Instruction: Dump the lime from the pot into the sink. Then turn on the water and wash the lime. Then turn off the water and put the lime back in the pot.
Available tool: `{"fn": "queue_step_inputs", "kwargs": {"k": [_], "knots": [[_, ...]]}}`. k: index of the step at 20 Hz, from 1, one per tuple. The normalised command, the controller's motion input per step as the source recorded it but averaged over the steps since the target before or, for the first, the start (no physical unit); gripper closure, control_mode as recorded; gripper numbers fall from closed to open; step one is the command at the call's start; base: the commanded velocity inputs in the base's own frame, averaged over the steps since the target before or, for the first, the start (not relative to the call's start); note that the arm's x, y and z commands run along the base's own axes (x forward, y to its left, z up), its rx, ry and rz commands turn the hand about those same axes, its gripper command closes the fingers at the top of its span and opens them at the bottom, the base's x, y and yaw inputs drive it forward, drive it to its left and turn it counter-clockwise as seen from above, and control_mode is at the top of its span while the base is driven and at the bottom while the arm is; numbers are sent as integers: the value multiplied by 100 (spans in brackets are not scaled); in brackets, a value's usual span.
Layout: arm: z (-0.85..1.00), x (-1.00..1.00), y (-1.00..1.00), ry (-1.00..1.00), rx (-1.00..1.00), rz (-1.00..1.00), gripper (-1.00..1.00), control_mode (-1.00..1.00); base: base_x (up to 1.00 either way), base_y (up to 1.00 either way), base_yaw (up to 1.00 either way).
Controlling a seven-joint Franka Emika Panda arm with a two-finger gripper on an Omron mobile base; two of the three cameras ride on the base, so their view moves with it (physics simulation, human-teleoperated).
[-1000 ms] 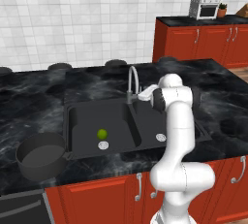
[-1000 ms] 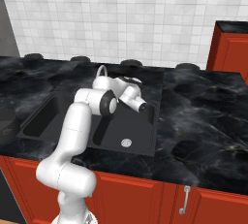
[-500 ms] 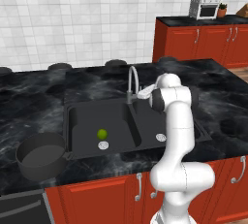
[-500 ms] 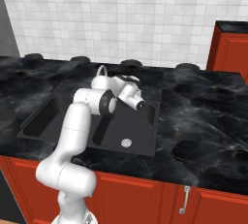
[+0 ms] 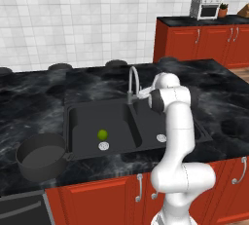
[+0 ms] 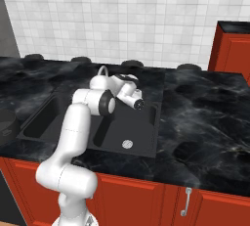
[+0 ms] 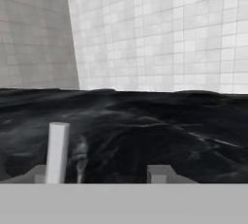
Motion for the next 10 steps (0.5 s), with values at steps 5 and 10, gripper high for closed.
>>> {"fn": "queue_step_inputs", "kwargs": {"k": [5, 10], "knots": [[0, 3, -38, 0, 0, -8, 100, -100, 0, 0, 0], [0, 0, -62, 0, 0, -10, 100, -100, 0, 0, 0]]}}
